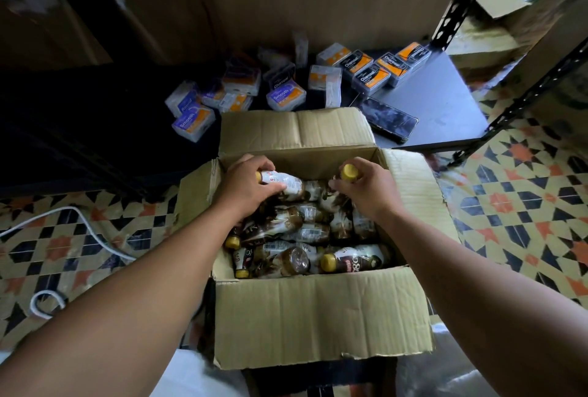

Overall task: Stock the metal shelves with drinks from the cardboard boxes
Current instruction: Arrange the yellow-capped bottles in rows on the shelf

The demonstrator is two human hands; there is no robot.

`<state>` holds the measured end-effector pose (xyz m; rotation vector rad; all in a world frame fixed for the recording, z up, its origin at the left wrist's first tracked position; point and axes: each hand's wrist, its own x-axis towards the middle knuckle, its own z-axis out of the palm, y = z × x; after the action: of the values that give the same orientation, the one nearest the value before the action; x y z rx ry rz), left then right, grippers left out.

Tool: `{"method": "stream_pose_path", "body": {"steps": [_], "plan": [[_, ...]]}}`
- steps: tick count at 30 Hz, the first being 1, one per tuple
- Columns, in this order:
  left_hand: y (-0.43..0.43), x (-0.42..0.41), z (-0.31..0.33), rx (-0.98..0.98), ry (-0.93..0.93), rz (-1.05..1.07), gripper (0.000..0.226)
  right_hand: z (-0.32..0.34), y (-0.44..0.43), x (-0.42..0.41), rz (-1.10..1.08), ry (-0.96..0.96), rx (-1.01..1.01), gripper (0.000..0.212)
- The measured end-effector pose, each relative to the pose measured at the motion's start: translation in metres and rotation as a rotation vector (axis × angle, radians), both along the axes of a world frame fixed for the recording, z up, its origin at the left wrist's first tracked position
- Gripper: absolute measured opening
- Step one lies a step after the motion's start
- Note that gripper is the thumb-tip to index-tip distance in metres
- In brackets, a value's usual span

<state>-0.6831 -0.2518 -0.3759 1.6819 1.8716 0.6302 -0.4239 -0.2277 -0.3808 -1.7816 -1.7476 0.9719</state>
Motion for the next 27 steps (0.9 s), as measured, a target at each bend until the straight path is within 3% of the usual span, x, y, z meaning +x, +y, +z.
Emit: {"method": "stream_pose_path", "body": {"steps": [5,12,15,20,27], "plan": [[0.003,0.007,0.001,0.083,-0.185,0.092,0.046,-0.006,-0.006,0.0,-0.099,0.191,-0.011,0.038],[0.018,0.019,0.0,0.187,-0.314,0.149,0.038,0.003,0.007,-0.015,-0.141,0.535,-0.052,0.036],[0.024,0.022,0.018,0.235,-0.335,0.136,0.053,0.017,0.012,-0.019,-0.152,0.588,-0.032,0.037],[0.017,0.03,0.062,0.305,-0.387,0.074,0.034,0.066,0.008,-0.02,-0.137,0.652,0.082,0.036],[0.004,0.039,0.152,0.472,-0.321,-0.05,0.032,0.167,-0.002,-0.009,0.031,0.622,0.343,0.029]]}}
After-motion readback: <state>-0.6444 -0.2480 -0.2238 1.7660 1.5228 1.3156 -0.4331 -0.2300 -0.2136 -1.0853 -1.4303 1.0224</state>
